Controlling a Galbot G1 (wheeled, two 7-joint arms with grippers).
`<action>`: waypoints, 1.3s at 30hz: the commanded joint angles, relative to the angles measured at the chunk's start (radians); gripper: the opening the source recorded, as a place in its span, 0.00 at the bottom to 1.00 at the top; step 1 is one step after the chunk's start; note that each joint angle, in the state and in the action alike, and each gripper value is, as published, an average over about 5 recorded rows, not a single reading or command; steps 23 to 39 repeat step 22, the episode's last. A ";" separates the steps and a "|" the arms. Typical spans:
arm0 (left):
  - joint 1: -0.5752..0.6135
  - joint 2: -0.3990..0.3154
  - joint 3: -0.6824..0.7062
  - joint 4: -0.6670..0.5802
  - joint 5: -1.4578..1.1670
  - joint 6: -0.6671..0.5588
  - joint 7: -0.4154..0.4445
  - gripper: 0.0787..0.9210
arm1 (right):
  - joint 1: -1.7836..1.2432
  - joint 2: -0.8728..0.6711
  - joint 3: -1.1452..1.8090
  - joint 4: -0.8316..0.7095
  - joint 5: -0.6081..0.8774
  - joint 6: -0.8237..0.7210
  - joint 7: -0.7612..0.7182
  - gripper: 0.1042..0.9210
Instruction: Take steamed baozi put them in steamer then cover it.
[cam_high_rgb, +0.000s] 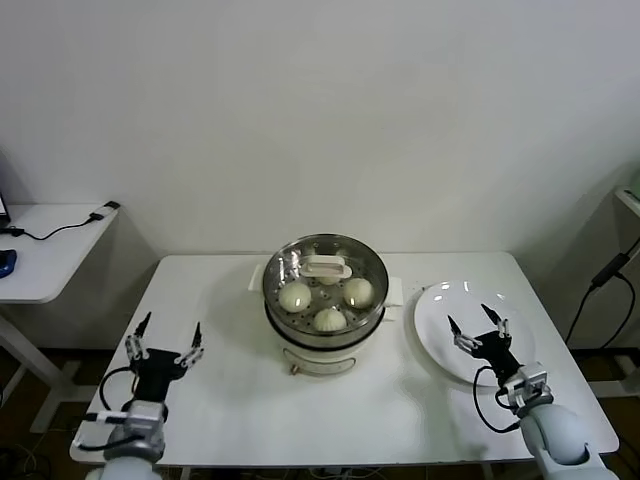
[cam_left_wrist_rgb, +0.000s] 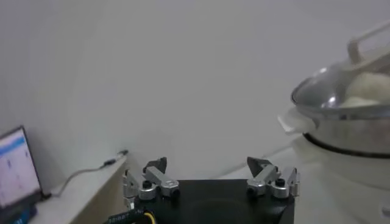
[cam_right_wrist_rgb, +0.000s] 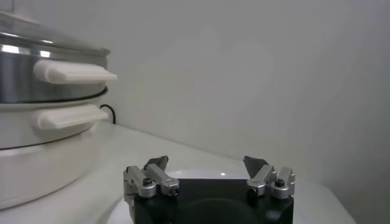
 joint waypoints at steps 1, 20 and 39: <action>0.107 -0.061 -0.155 0.038 -0.346 -0.267 0.022 0.88 | -0.060 0.018 0.035 0.053 0.006 0.025 -0.007 0.88; 0.142 -0.070 -0.167 0.014 -0.323 -0.296 0.058 0.88 | -0.108 0.023 0.044 0.100 0.021 0.005 -0.018 0.88; 0.145 -0.071 -0.168 0.011 -0.323 -0.297 0.059 0.88 | -0.110 0.024 0.044 0.103 0.021 0.004 -0.018 0.88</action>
